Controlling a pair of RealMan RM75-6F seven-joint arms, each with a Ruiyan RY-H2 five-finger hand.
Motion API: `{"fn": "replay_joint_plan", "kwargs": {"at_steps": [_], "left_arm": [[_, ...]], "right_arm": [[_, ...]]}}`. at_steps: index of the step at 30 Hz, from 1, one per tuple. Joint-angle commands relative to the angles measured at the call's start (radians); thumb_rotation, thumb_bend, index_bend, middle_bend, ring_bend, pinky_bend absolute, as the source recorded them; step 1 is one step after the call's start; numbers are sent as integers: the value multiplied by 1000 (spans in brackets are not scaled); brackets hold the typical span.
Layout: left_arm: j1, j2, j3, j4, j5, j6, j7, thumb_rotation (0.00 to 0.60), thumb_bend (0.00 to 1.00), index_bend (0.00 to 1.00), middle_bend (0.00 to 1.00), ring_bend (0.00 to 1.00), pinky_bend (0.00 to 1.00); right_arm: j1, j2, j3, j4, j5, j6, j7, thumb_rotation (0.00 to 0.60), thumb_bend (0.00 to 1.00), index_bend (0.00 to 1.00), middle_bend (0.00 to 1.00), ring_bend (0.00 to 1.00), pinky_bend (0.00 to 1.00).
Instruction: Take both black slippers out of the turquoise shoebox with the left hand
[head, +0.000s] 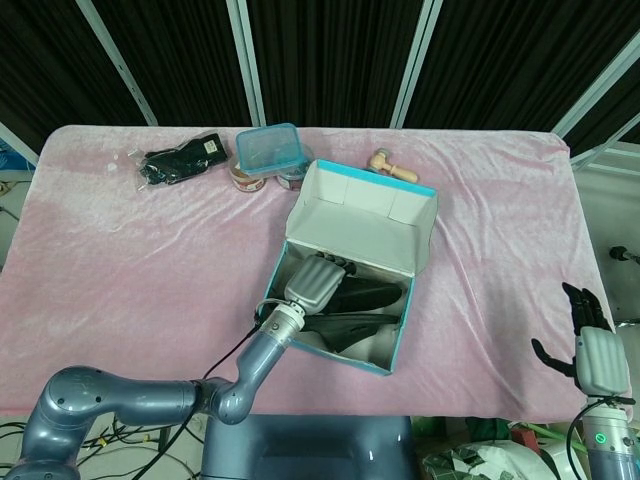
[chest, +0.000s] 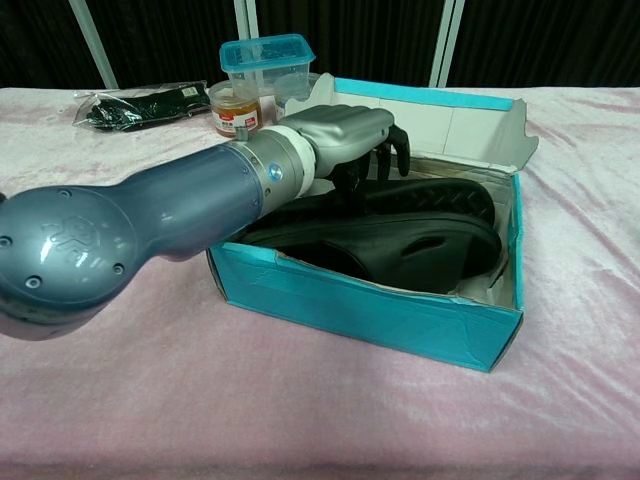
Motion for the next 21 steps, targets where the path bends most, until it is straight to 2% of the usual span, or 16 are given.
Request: {"fn": "replay_joint_plan", "kwargs": {"at_steps": [1,6,12,15,21], "left_arm": [[-15,-33,13,47,11,19,30,600,283,352,442,404,393],[-11,-57,9,78,52,41,-7,600,292,452,566,504,474],[21,-20,-1,32,152,64,-127,600,292,497,608,534,493],[49,39,-14,-52,199,80,-195,600,292,497,605,534,493],[97,138,-37,-204,224,75,-298,600,291,493,600,534,492]], "right_arm": [[-3,-1,0,2,1,1,4,600,168,18,90,55,243],[-8,-1,1,4,3,3,7,600,168,18,90,55,243],[-10,-2,4,5,3,2,9,600,169,18,90,55,243],[-7,-3,6,3,-1,0,5,600,169,18,90,55,243],[-5,-1,8,-1,-3,-4,0,600,169,18,89,55,243]]}}
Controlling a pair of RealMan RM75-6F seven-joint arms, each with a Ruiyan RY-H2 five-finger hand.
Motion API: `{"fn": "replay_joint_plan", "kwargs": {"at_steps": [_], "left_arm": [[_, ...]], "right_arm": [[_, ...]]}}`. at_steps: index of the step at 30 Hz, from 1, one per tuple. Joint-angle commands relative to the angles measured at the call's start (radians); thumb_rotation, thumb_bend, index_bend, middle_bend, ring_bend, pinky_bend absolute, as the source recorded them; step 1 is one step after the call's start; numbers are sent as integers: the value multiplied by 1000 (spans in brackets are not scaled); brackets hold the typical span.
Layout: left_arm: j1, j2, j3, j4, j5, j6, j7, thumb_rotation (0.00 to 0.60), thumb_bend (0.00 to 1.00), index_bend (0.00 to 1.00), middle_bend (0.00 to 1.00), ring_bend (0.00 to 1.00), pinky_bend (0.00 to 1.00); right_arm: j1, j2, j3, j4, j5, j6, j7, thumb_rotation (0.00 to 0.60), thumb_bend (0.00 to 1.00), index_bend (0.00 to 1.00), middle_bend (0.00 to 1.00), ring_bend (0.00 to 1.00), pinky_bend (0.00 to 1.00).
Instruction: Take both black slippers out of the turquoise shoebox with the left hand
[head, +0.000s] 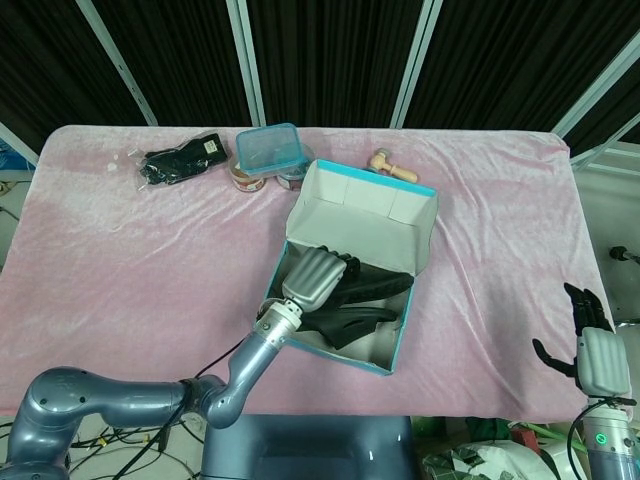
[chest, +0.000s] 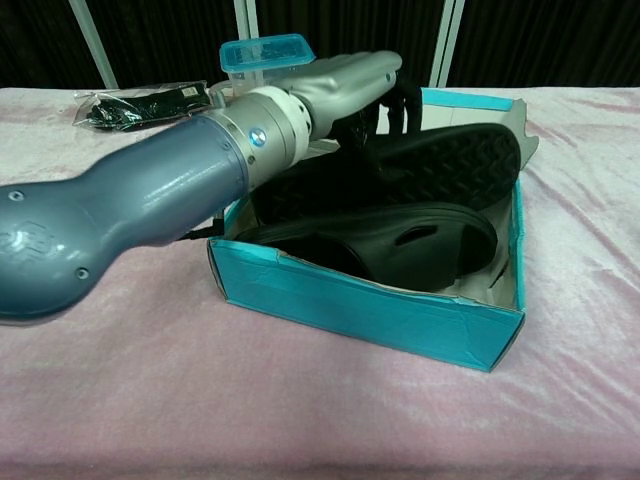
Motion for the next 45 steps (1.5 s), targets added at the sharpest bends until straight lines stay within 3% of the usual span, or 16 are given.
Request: {"fn": "replay_joint_plan", "kwargs": {"at_steps": [1,7,13,17,21,24,27,30,32,33,36,38,41,45], "left_arm": [[42,77,-19,-105,29,4,-77,600,290,493,600,534,493],[131,193,-25,-263,110,97,-165,600,288,494,601,534,500],[229,296,-2,-299,152,245,-79,600,284,504,603,534,499],[260,330,13,-195,74,247,11,600,281,504,603,533,491],[251,305,30,-62,0,199,77,600,281,495,597,530,479],[233,259,36,64,-65,143,116,600,278,482,590,528,477],[204,171,14,224,-146,88,129,600,275,477,585,522,478],[180,112,-6,315,-194,66,156,600,267,464,571,513,474],[172,97,-14,330,-217,59,176,600,191,381,489,422,414],[170,92,-17,329,-232,56,191,600,113,277,391,310,328],[167,99,-24,272,-259,78,247,600,0,23,124,27,66],[171,113,-27,217,-261,99,264,600,0,0,56,0,7],[194,170,-27,50,-195,168,246,600,0,0,55,0,0],[253,269,-5,-209,-65,231,154,600,0,39,161,3,13]], "right_arm": [[1,1,1,-1,0,-2,-1,600,169,18,89,55,243],[6,0,5,2,0,-9,0,600,169,18,90,55,243],[19,-5,8,14,-2,-29,5,600,169,18,90,55,243],[32,-9,11,21,-6,-41,6,600,169,18,90,55,243],[40,-15,12,26,-10,-48,6,600,168,18,89,55,243],[44,-18,10,28,-14,-51,6,600,169,18,90,55,243],[41,-14,8,25,-13,-47,3,600,169,18,90,55,243],[34,-9,8,20,-12,-38,4,600,169,18,90,55,243],[31,-7,7,18,-11,-35,3,600,169,18,90,55,243],[29,-6,6,17,-11,-33,3,600,169,18,90,55,243],[24,-4,5,15,-9,-28,3,600,169,18,90,55,243],[22,-4,4,14,-8,-27,4,600,169,18,90,55,243],[22,-4,4,14,-11,-25,4,600,169,18,90,55,243],[25,-8,3,17,-14,-27,6,600,169,18,90,55,243]]}}
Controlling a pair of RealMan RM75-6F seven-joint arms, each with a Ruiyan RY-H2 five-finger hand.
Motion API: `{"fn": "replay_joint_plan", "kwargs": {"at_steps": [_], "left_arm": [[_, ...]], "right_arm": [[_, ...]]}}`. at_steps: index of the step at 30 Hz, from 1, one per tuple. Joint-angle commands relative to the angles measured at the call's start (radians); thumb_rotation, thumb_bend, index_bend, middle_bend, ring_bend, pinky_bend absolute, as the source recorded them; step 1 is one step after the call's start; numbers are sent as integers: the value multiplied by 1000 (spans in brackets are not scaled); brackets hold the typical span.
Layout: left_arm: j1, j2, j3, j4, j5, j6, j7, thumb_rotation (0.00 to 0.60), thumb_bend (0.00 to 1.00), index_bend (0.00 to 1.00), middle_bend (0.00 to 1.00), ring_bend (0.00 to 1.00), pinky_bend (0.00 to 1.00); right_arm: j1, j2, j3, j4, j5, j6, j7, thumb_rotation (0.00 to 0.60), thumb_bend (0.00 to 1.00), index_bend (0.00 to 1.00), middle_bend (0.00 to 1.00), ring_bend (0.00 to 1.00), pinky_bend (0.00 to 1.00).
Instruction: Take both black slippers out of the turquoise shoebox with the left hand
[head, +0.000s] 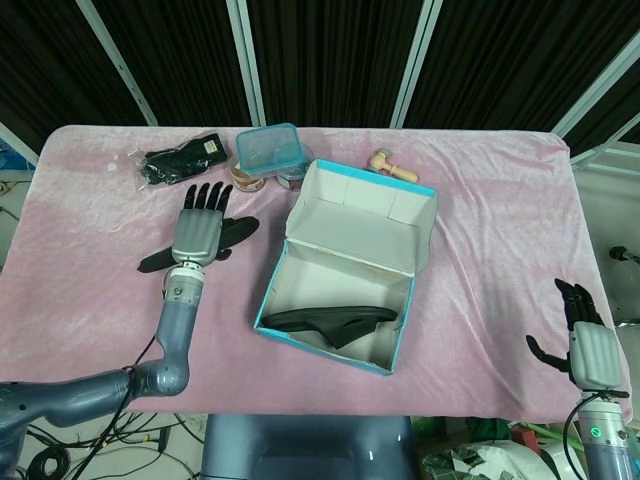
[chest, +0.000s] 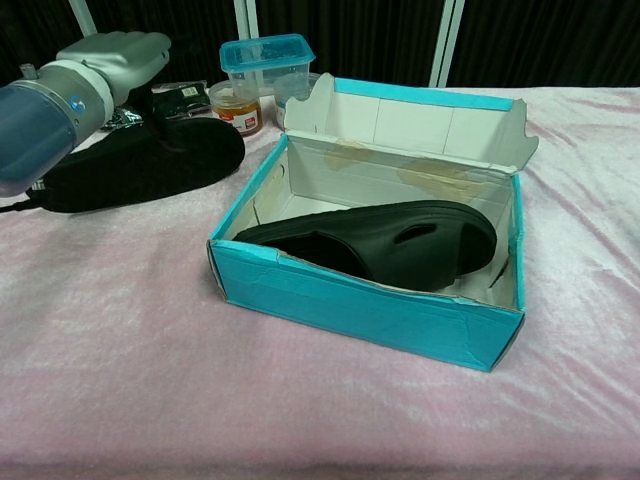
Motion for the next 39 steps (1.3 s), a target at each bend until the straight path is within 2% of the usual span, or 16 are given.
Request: {"fn": "replay_joint_plan", "kwargs": {"at_steps": [1,4,7,12,19,27,32,34,39], "left_arm": [[68,132,22,-325,157,85,-95,600,0,62,179,14,29],[79,175,40,-421,198,58,-137,600,0,136,250,91,111],[71,200,51,-491,217,7,-176,600,0,167,266,124,164],[8,149,77,-509,210,-75,-132,600,0,191,269,147,206],[-109,-27,43,-396,25,-106,-5,600,1,193,272,170,238],[-186,-125,19,-317,-119,-142,25,600,2,200,282,190,261],[-221,-180,20,-262,-156,-132,45,600,17,204,287,213,292],[-234,-210,20,-227,-165,-122,51,600,44,207,291,222,303],[-261,-295,10,-126,-184,-108,49,600,241,259,362,344,378]], "right_arm": [[2,-3,0,3,-1,-3,1,600,169,18,90,55,243],[5,-7,-1,6,-3,-7,4,600,169,18,90,55,243],[7,-9,-1,10,-4,-9,6,600,169,17,90,55,243],[5,-9,-1,12,-3,-6,8,600,169,18,90,55,243],[-9,-10,-6,24,4,0,24,600,169,18,90,55,243],[-20,-10,-7,34,8,7,39,600,169,18,90,55,243],[-23,-12,-7,40,9,7,46,600,169,18,90,55,243],[-25,-12,-8,41,11,7,48,600,169,17,89,55,243],[-30,-13,-8,45,14,9,53,600,169,18,90,55,243]]}}
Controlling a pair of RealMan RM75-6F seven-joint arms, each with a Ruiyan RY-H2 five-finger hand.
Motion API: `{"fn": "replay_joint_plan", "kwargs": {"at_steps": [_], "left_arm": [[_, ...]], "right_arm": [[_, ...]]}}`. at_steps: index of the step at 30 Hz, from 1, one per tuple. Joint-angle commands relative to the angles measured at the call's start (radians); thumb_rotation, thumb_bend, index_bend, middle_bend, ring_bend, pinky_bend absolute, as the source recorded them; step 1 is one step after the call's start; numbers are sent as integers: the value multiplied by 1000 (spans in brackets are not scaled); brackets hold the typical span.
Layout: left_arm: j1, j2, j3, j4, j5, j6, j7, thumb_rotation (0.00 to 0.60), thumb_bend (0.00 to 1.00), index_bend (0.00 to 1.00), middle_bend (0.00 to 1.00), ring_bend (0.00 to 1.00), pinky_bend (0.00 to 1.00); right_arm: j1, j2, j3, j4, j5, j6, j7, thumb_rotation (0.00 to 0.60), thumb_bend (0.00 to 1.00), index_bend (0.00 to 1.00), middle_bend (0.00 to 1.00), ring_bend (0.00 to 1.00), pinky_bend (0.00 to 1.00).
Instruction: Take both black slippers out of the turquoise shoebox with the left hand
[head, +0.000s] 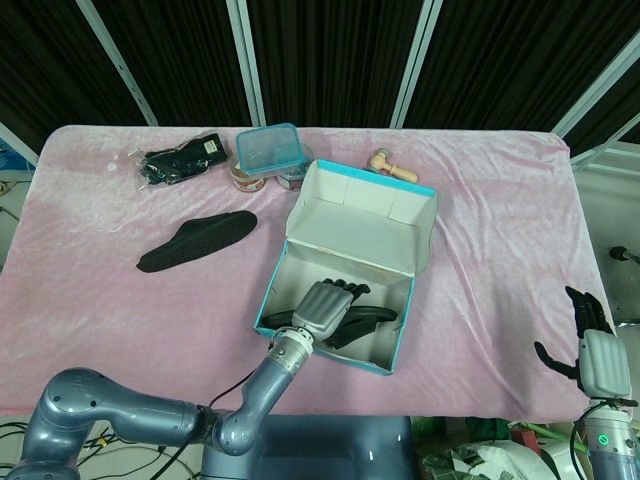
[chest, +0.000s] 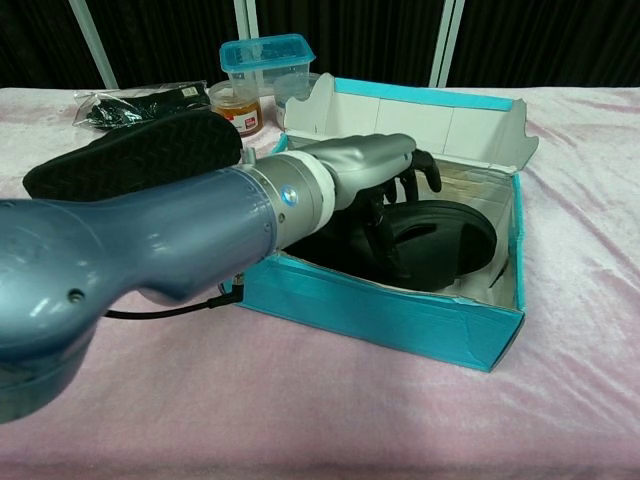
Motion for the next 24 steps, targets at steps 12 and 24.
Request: {"fn": "replay_joint_plan", "kwargs": {"at_steps": [12,24], "left_arm": [[43,-117,-14,152,173,112,-191,600,366,443,575,547,622],[142,48,-47,-56,265,159,-259,600,362,434,569,546,620]], "right_arm": [[-2,1,3,1,0,-2,1,600,169,18,90,55,243],[10,1,7,-7,-3,-16,-13,600,168,18,90,55,243]]}}
